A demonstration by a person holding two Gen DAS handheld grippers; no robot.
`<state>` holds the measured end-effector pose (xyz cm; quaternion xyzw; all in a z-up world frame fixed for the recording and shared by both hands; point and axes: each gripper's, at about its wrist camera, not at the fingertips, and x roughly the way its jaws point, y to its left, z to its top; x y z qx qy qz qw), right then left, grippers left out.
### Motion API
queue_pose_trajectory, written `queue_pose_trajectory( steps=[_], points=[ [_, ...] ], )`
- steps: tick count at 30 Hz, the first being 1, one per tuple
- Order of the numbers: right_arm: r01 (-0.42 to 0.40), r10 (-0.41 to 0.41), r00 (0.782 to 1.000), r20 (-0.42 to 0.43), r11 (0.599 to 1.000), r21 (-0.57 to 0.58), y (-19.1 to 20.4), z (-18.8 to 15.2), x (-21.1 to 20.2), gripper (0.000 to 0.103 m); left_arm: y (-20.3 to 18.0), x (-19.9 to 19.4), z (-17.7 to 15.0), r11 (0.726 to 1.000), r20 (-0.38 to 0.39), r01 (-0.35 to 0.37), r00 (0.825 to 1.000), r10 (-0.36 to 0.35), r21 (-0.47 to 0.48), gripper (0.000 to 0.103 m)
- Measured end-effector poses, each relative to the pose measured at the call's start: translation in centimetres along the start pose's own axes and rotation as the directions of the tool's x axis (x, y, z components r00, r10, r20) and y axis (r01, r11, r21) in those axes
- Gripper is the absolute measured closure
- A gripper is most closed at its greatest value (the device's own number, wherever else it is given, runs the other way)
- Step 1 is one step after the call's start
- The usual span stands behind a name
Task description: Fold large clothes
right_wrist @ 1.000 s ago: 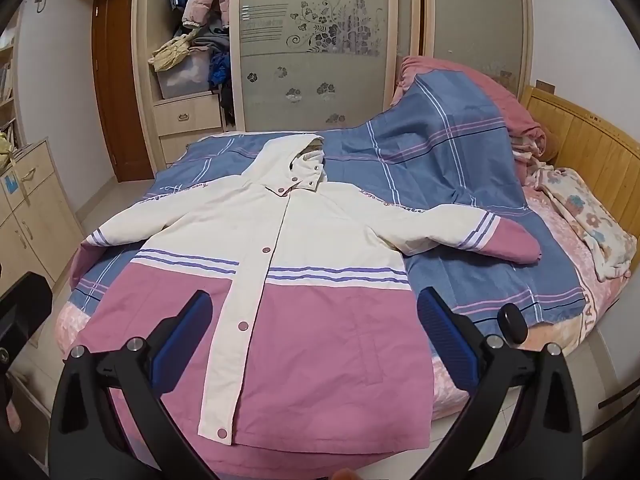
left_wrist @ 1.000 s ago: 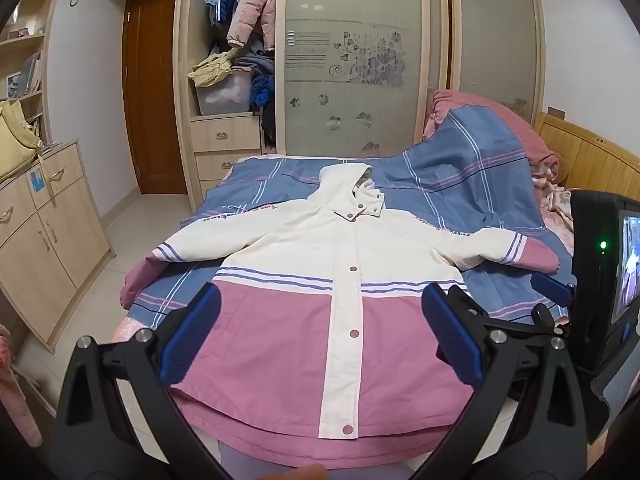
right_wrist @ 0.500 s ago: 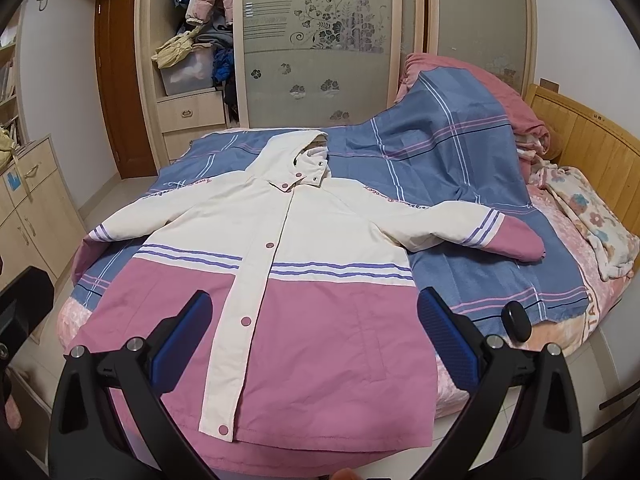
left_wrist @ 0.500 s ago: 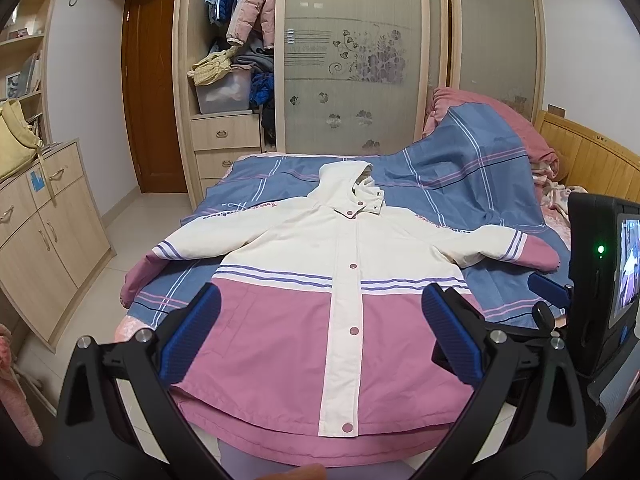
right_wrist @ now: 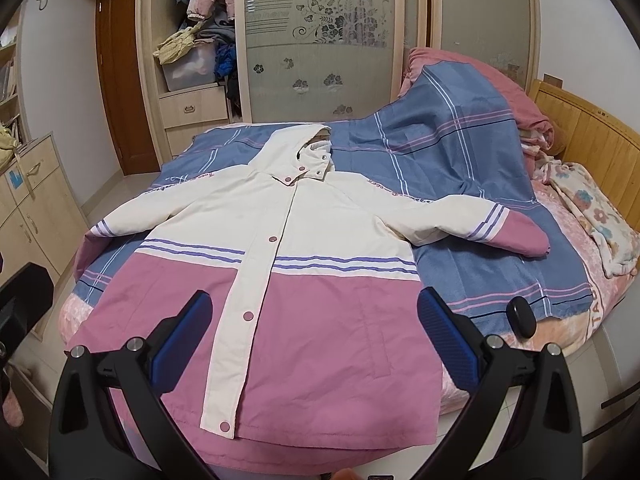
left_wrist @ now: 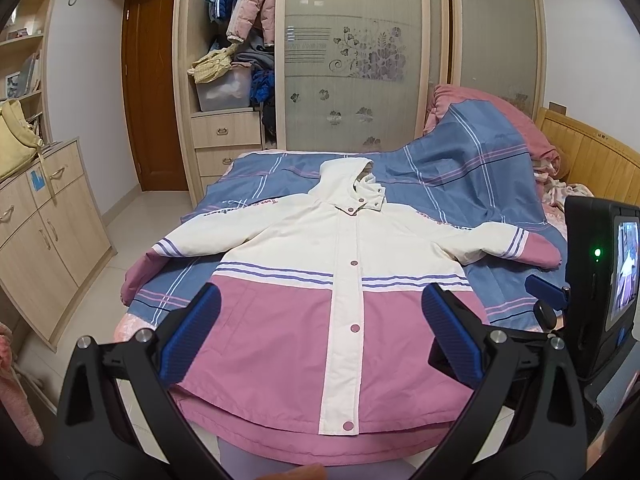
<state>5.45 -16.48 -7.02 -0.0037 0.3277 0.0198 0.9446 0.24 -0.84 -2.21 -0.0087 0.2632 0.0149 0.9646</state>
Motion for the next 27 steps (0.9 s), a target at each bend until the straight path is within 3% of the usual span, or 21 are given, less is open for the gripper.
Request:
queue_pose_trajectory(
  steps=[27],
  points=[
    [-0.017, 0.017, 0.999, -0.030, 1.000, -0.004, 0.13, -0.28, 0.71, 0.001, -0.24, 0.63, -0.17, 1.000, -0.019, 0.000, 1.000, 0.001, 0.003, 0.002]
  ],
)
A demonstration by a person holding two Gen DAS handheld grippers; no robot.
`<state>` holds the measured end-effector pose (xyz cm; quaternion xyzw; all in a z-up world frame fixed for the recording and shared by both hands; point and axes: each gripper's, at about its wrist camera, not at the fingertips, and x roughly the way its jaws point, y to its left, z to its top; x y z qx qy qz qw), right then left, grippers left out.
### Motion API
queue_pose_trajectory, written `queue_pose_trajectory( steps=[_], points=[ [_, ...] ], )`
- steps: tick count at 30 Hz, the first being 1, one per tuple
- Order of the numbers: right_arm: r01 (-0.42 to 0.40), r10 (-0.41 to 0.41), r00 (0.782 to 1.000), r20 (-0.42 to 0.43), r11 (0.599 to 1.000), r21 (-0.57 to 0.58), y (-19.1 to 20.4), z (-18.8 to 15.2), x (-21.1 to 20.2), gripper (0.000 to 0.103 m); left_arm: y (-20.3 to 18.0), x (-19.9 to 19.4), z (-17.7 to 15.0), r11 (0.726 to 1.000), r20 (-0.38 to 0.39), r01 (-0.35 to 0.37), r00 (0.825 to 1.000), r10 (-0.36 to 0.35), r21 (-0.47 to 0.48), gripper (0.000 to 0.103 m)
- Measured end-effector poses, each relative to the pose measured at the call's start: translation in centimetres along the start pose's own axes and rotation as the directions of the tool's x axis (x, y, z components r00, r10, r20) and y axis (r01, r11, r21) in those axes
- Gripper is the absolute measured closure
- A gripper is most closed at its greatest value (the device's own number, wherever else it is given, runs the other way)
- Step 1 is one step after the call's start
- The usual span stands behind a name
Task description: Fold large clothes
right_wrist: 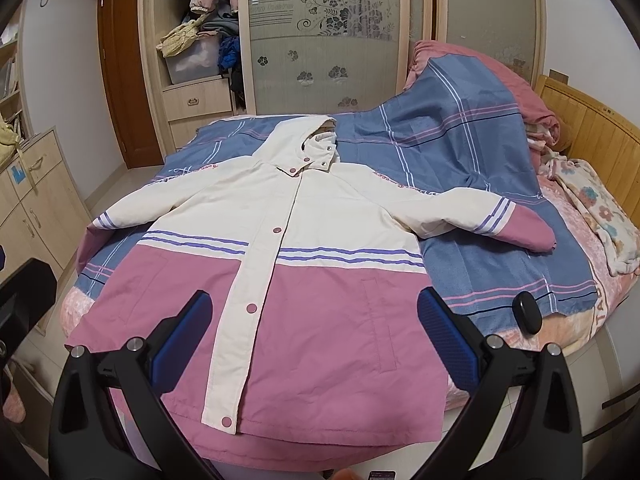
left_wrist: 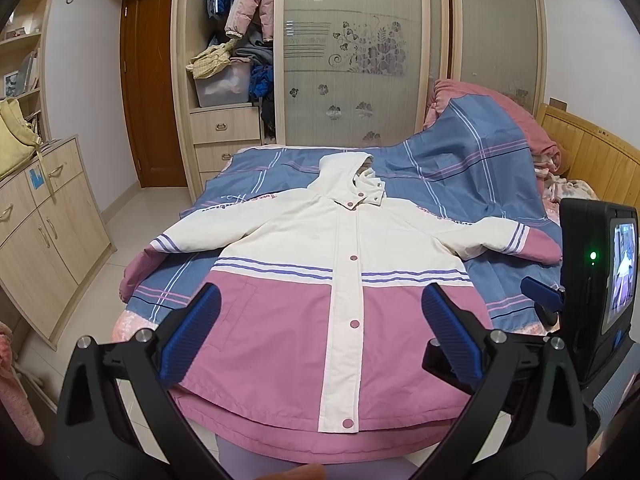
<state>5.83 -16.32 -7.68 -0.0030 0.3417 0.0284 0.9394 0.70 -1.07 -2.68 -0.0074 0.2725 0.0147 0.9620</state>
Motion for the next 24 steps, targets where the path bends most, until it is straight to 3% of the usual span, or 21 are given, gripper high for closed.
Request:
queue_pose_trajectory(
  steps=[24],
  points=[
    [-0.007, 0.006, 1.000, -0.021, 1.000, -0.005, -0.17, -0.27, 0.95, 0.001, -0.08, 0.27, -0.48, 1.000, -0.010, 0.004, 1.000, -0.004, 0.001, 0.002]
  ],
)
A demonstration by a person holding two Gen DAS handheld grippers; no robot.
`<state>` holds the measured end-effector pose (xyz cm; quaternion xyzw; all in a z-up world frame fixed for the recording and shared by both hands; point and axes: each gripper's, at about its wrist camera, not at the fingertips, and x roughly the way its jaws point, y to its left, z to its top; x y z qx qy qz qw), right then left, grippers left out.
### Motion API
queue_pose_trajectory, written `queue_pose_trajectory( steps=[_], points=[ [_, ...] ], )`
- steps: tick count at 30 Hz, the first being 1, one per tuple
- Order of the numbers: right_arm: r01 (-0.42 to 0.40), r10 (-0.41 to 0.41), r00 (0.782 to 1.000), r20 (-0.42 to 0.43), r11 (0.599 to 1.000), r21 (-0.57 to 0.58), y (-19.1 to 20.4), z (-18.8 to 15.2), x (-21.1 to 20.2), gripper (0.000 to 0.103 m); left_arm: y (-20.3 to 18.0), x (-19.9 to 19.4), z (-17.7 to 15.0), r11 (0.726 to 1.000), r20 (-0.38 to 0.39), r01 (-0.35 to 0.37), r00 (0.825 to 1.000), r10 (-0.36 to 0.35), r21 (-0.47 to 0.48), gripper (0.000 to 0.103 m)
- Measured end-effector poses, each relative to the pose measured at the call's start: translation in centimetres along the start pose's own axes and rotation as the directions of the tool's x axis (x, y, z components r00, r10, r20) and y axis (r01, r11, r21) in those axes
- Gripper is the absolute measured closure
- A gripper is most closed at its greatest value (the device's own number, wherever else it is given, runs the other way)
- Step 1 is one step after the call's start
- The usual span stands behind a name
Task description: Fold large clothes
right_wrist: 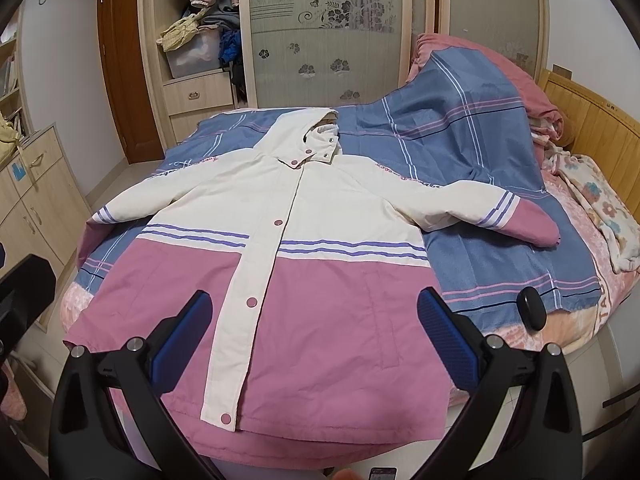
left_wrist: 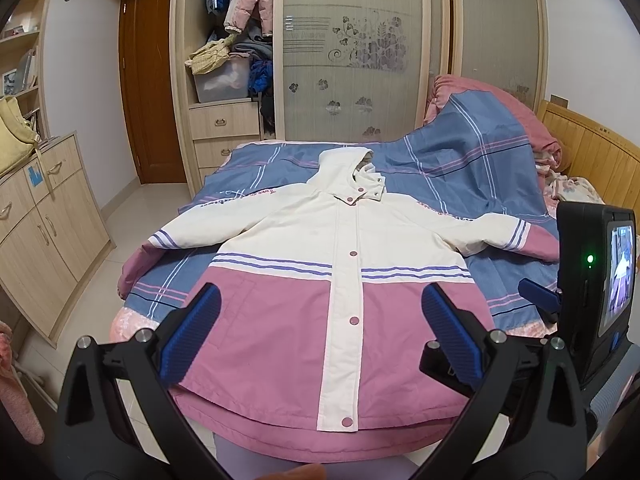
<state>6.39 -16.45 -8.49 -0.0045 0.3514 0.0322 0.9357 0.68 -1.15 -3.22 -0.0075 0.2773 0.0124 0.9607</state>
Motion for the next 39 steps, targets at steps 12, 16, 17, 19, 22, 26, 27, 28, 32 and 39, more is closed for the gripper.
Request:
queue_pose_trajectory(
  steps=[12, 16, 17, 19, 22, 26, 27, 28, 32, 39],
  points=[
    [-0.108, 0.104, 0.994, 0.031, 0.905, 0.411, -16.0, -0.3, 4.3, 0.001, 2.3, 9.1, -2.2, 0.950, -0.248, 0.228, 0.928, -0.278, -0.213, 0.002],
    [-0.220, 0.203, 0.974, 0.103, 0.713, 0.666, -26.1, -2.6, 7.4, 0.001, 2.4, 13.1, -1.7, 0.911, -0.261, 0.270, 0.898, -0.355, -0.312, 0.039],
    [-0.209, 0.189, 0.976, 0.107, 0.682, 0.701, -28.1, -3.0, 8.1, 0.001, 2.5, 14.0, -1.5, 0.901, -0.253, 0.271, 0.896, -0.364, -0.340, 0.053],
    [-0.199, 0.158, 0.979, 0.126, 0.641, 0.741, -31.4, -3.2, 9.4, 0.001, 2.3, 16.4, -0.8, 0.895, -0.247, 0.252, 0.902, -0.355, -0.369, 0.073],
    [-0.185, 0.127, 0.982, 0.137, 0.574, 0.797, -36.2, -2.5, 12.4, 0.001, 2.4, 19.3, 0.7, 0.874, -0.165, 0.229, 0.931, -0.325, -0.429, 0.065],
    [-0.116, 0.118, 0.991, 0.067, 0.482, 0.868, -42.3, -1.4, 18.6, 0.001, 2.3, 22.6, 2.8, 0.873, -0.054, 0.139, 0.981, -0.185, -0.468, 0.004],
    [-0.100, 0.123, 0.991, 0.047, 0.467, 0.879, -43.5, -1.2, 20.3, 0.001, 1.5, 23.3, 3.7, 0.904, -0.049, 0.091, 0.991, -0.122, -0.418, 0.002],
    [-0.098, 0.133, 0.990, 0.042, 0.449, 0.888, -44.6, -1.2, 21.7, 0.001, 1.0, 23.9, 4.3, 0.925, -0.044, 0.045, 0.997, -0.067, -0.377, 0.002],
    [-0.045, 0.101, 0.995, 0.006, 0.385, 0.922, -47.9, -1.0, 25.5, 0.064, -0.6, 26.8, 6.2, 0.965, -0.053, -0.042, 0.998, 0.029, -0.258, 0.002],
    [-0.031, -0.120, 0.985, 0.123, 0.579, 0.815, -43.8, 6.7, 18.8, 0.092, 3.6, 27.8, 5.1, 0.924, 0.053, 0.026, 0.999, -0.006, -0.382, 0.002]
  ],
)
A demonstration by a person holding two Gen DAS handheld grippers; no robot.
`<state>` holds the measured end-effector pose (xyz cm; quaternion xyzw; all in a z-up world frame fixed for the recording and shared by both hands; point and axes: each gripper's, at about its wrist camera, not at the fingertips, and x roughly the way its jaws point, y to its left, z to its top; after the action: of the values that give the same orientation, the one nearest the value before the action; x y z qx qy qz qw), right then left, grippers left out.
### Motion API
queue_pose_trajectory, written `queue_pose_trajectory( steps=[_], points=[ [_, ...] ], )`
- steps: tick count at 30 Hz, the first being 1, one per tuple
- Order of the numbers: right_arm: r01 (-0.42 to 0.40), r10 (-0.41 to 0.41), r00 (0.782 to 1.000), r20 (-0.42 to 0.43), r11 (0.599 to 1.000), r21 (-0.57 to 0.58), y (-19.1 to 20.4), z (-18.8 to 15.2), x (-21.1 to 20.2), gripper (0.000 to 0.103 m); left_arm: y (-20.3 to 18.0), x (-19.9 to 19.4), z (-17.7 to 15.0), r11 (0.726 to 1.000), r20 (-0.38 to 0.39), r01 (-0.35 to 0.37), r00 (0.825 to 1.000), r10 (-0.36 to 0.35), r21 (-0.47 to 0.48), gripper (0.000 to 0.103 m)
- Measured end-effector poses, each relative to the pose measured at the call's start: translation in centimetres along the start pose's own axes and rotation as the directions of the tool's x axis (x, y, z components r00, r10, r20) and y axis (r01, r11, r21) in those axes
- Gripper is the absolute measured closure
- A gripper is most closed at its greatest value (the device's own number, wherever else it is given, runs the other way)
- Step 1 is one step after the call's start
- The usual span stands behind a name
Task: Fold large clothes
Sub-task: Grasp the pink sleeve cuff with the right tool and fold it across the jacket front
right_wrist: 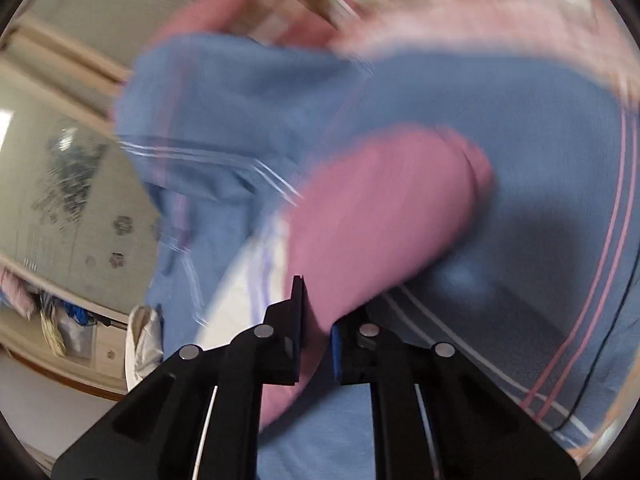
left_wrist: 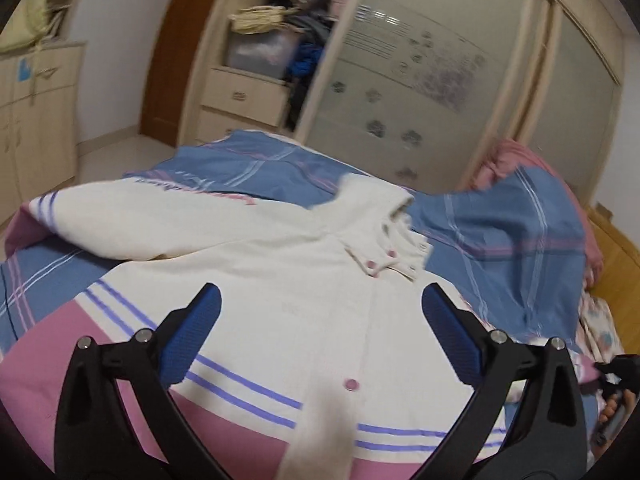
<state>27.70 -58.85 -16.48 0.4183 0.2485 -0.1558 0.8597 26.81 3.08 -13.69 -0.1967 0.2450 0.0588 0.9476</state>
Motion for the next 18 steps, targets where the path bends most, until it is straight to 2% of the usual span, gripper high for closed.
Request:
queue_pose_trajectory(
  steps=[2, 3, 5, 7, 10, 11, 13, 15, 16, 17, 18],
  points=[
    [-0.114, 0.115, 0.993, 0.019, 0.991, -0.067, 4.0, -0.5, -2.4, 0.092, 1.4, 1.6, 0.2, 0.999, -0.116, 0.002, 0.993, 0.002, 0.035, 0.002],
    [-0.195, 0.195, 0.981, -0.006, 0.975, -0.107, 6.8, -1.5, -3.6, 0.092, 2.2, 2.3, 0.0, 0.998, -0.154, 0.000, 0.988, 0.009, 0.061, 0.002],
    [-0.293, 0.286, 0.956, -0.064, 0.936, -0.194, 11.3, -3.3, -5.0, 0.091, 3.8, 2.8, -0.3, 0.998, -0.194, -0.023, 0.980, 0.035, 0.062, 0.002],
    [-0.349, 0.327, 0.937, -0.121, 0.881, -0.321, 15.9, -6.6, -6.6, 0.091, 5.7, 3.3, -0.4, 1.000, -0.246, -0.016, 0.969, 0.019, 0.015, 0.002],
    [-0.416, 0.350, 0.909, -0.226, 0.791, -0.448, 21.0, -11.8, -7.4, 0.091, 7.5, 3.4, -0.3, 0.999, -0.273, 0.019, 0.962, -0.031, -0.048, 0.002],
    [-0.440, 0.336, 0.896, -0.291, 0.761, -0.476, 22.5, -13.9, -7.1, 0.091, 7.7, 3.3, -0.3, 0.998, -0.276, 0.018, 0.961, -0.033, -0.054, 0.002],
    [-0.483, 0.256, 0.860, -0.442, 0.688, -0.542, 24.9, -18.4, -5.8, 0.087, 8.1, 3.1, -0.3, 0.997, -0.273, 0.022, 0.961, -0.041, -0.072, 0.002],
    [-0.504, 0.087, 0.821, -0.565, 0.575, -0.644, 27.0, -23.9, -4.7, 0.082, 8.3, 3.1, -0.3, 0.995, -0.273, 0.037, 0.960, -0.061, -0.092, 0.002],
    [-0.510, 0.016, 0.807, -0.590, 0.522, -0.683, 27.4, -26.3, -4.4, 0.079, 8.4, 3.2, -0.3, 0.994, -0.277, 0.046, 0.958, -0.073, -0.104, 0.002],
    [-0.514, -0.012, 0.802, -0.597, 0.496, -0.700, 27.4, -27.8, -4.6, 0.077, 8.4, 3.1, -0.5, 0.992, -0.281, 0.053, 0.956, -0.083, -0.112, 0.002],
    [-0.524, -0.004, 0.798, -0.603, 0.491, -0.696, 27.1, -28.5, -5.0, 0.073, 8.4, 3.2, -0.6, 0.991, -0.288, 0.062, 0.953, -0.093, -0.115, 0.002]
  ],
)
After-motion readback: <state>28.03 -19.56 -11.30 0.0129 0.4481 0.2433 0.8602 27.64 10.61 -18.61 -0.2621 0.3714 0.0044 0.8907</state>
